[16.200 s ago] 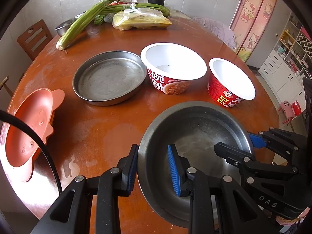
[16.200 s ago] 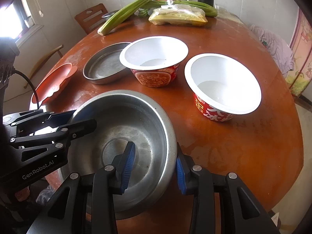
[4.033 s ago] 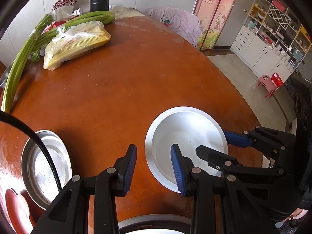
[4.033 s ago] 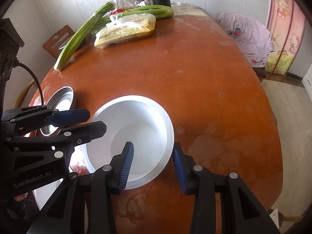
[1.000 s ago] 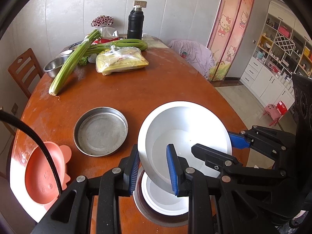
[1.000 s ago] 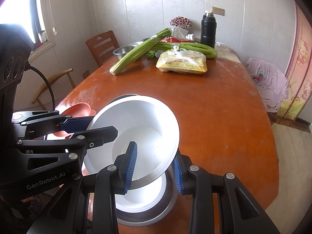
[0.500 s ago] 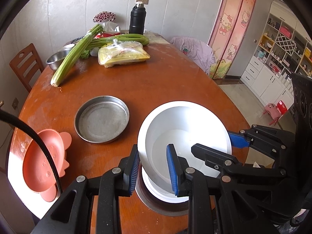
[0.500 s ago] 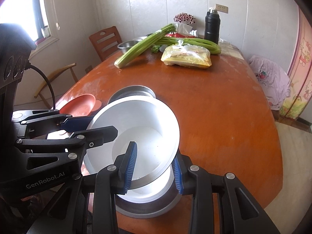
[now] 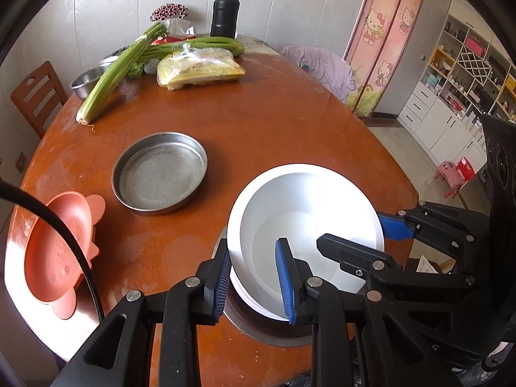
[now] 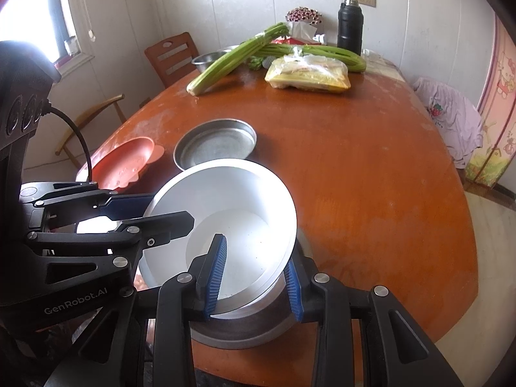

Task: Organize plates and bowls
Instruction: 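Lower the smaller bowl into the large white bowl, then open the left gripper to release the smaller white bowl, then move the left gripper to the round steel pan on the table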

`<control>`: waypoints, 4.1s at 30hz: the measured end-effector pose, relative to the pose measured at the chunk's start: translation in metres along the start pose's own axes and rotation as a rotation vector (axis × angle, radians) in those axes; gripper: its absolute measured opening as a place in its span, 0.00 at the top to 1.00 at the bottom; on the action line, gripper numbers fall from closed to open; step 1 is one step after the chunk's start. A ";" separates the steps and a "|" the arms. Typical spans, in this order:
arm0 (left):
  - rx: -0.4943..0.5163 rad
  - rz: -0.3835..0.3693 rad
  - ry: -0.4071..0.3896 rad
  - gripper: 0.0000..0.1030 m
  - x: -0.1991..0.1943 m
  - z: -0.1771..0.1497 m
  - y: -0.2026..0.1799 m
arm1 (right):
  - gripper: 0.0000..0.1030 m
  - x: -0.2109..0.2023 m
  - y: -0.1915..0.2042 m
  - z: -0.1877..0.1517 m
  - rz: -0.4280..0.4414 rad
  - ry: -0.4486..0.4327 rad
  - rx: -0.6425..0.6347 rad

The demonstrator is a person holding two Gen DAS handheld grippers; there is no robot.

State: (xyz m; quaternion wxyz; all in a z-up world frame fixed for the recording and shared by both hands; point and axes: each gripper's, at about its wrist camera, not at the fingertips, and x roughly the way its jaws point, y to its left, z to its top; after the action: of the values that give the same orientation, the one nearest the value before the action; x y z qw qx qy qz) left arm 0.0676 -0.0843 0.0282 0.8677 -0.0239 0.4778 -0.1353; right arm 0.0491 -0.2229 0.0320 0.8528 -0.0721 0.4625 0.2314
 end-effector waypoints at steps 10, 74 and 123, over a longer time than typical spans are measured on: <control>0.002 0.013 0.034 0.74 0.015 -0.008 -0.003 | 0.64 0.012 -0.006 -0.007 0.011 0.038 0.001; 0.037 0.021 0.018 0.73 0.020 -0.007 0.004 | 0.64 0.032 -0.010 0.000 -0.037 0.075 0.020; -0.059 0.116 -0.083 0.70 -0.012 0.081 0.085 | 0.63 0.017 -0.027 0.120 -0.009 -0.047 0.003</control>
State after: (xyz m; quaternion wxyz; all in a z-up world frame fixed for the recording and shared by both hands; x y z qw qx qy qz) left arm 0.1473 -0.0063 0.0671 0.8921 -0.0273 0.4456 -0.0694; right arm 0.1601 -0.2008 0.0833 0.8647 -0.0674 0.4423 0.2282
